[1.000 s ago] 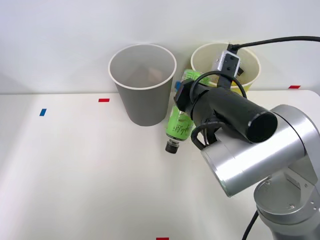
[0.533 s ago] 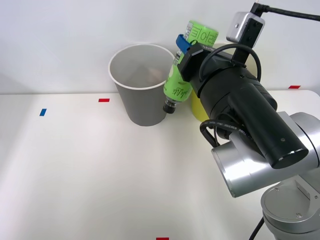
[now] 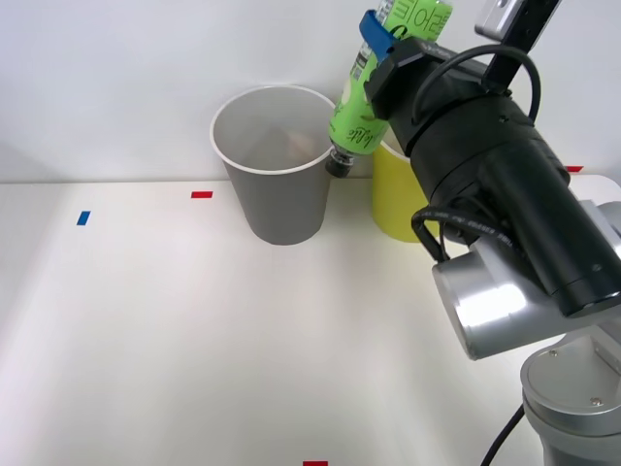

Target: Put cans in the gray bin, plastic bottles in the light green bin

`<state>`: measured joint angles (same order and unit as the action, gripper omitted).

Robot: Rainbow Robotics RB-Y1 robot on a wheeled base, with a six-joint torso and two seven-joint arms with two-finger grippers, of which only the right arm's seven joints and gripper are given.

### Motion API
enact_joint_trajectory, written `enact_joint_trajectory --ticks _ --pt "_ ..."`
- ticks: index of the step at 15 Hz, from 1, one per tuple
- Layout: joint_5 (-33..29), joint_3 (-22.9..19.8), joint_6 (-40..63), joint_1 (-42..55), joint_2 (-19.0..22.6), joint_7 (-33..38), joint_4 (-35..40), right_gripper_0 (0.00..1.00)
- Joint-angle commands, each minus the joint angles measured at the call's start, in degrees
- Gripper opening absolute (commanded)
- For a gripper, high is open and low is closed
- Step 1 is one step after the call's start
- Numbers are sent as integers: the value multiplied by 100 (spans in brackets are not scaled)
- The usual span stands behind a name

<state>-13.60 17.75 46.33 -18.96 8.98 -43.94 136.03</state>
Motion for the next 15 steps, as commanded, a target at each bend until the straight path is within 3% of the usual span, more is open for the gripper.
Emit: enact_joint_trajectory --ticks 1,4,9,15 --pt "226 -439 -247 -390 -1 -98 -419 0" --pt "226 -1001 -1390 -768 34 -124 -1386 0" --pt "191 -1722 -1847 -1559 157 -177 -2608 0" --pt "-222 -1933 -2286 -1646 456 -317 -3337 0"
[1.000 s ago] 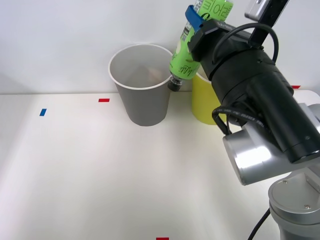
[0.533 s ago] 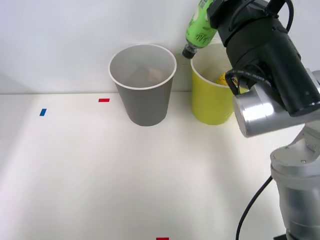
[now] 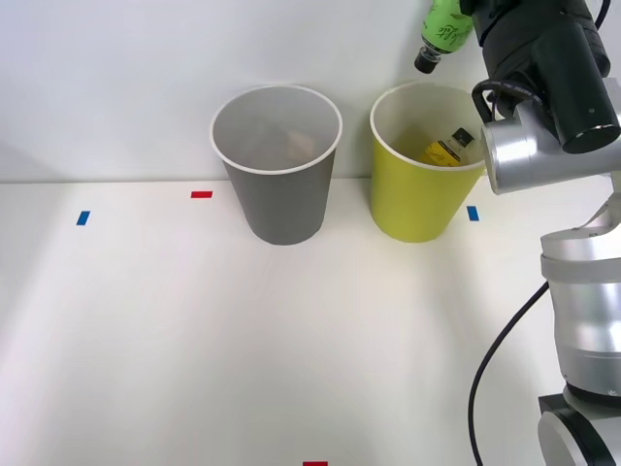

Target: Put cans in the gray bin, plastic bottles in the light green bin

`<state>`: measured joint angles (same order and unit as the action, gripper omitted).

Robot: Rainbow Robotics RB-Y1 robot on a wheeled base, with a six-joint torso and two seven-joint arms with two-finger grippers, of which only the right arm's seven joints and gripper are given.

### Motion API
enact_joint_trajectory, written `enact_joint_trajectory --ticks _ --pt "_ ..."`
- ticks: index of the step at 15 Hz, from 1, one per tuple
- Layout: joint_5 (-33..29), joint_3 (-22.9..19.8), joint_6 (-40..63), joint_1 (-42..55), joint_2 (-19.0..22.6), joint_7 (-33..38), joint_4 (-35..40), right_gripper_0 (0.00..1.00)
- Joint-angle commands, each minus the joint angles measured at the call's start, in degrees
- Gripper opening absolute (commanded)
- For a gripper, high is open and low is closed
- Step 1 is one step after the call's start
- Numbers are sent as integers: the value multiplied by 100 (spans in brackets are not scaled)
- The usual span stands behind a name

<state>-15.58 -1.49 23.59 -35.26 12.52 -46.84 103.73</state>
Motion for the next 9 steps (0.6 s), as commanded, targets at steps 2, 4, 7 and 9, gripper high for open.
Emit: enact_joint_trajectory --ticks 2,4,7,9 --pt "-24 8 -12 -16 190 -36 -107 0" --pt "-129 43 -12 -7 207 -124 -151 0" --pt "-340 69 -100 -7 190 -133 -345 0" --pt "-340 69 -100 -7 181 -115 -389 57"
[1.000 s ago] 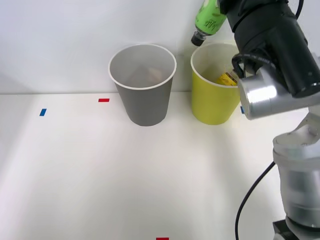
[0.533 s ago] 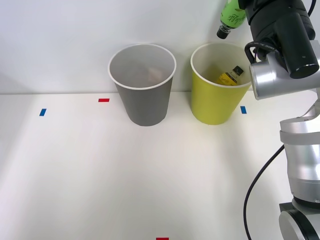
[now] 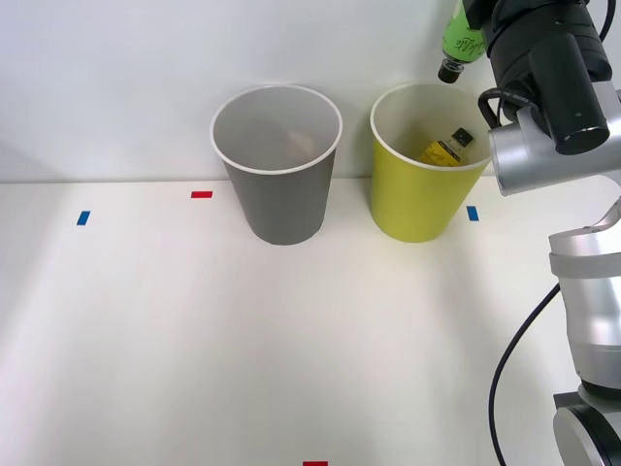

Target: Put cans in the gray bin, plastic bottles in the light green bin

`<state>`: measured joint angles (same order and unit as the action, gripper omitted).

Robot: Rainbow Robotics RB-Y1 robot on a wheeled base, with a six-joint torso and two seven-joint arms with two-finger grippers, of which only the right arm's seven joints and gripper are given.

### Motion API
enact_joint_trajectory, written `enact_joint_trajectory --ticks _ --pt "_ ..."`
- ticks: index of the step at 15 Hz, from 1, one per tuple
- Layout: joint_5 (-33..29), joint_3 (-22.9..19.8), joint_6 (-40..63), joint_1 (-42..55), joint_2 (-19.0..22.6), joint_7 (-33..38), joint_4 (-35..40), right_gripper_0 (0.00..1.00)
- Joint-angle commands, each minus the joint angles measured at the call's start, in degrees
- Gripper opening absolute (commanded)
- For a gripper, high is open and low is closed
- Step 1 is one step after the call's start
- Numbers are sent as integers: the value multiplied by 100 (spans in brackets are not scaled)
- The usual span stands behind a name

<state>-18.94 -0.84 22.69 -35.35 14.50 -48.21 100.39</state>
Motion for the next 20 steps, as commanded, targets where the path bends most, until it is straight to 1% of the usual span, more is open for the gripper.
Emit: enact_joint_trajectory --ticks 1,2,5,9,10,12,14,18,20 --pt "21 5 -10 10 -43 31 -63 93" --pt "65 14 -10 10 -96 31 -63 100" --pt "65 84 -168 54 -105 5 -55 100" --pt "65 172 -1328 520 -105 49 -55 100" --pt "65 207 -1539 713 -105 -4 51 100" --pt "-146 304 -1557 1118 -105 -22 438 100" --pt "-409 453 -1566 1724 -87 -22 939 100" --pt "-901 673 -1557 3069 71 5 1897 100" --pt "-980 787 -1557 3772 185 13 2336 100"
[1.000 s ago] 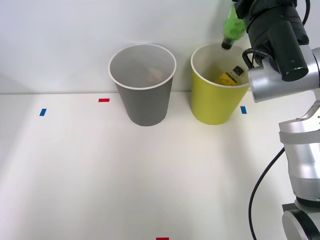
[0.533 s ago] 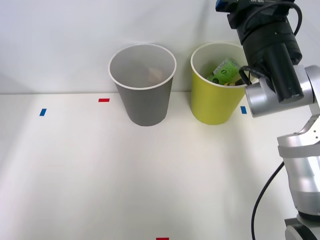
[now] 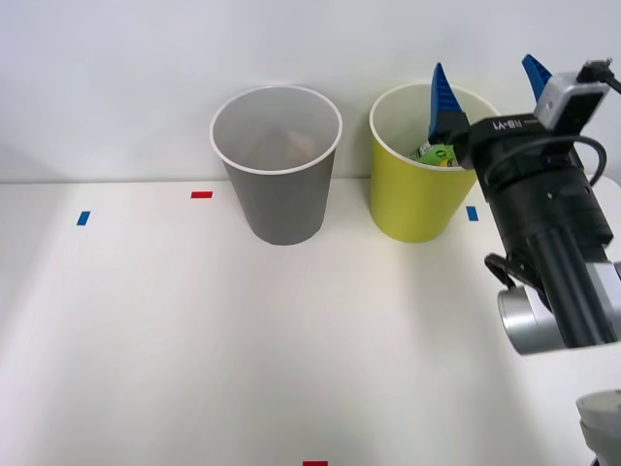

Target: Put cans in the gray bin, plastic bottles in the light green bin

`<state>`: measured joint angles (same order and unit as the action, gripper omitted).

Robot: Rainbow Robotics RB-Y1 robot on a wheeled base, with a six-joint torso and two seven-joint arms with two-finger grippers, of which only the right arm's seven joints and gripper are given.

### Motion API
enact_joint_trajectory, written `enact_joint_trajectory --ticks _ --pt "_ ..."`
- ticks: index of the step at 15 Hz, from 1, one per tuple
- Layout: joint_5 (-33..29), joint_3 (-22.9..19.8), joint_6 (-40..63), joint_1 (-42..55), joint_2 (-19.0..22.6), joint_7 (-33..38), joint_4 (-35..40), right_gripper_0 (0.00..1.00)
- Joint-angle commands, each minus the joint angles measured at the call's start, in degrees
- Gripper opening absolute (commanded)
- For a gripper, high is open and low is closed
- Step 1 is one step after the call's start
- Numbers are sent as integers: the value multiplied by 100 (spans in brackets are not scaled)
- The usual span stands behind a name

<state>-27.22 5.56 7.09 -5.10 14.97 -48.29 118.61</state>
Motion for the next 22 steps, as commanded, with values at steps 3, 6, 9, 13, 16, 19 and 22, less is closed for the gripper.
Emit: enact_joint_trajectory --ticks 3,6,9,13,16,19,22 --pt "-144 182 -85 1758 375 38 1050 100" --pt "-100 191 -164 2707 568 100 1384 100" --pt "-56 147 -401 3515 542 170 1437 100" --pt "-12 86 -735 4438 419 232 1437 100" --pt "-3 24 -735 4948 199 241 1437 100" --pt "-126 -2 -727 5343 -153 170 1428 100" --pt "-706 33 -735 5590 -355 197 1428 100"
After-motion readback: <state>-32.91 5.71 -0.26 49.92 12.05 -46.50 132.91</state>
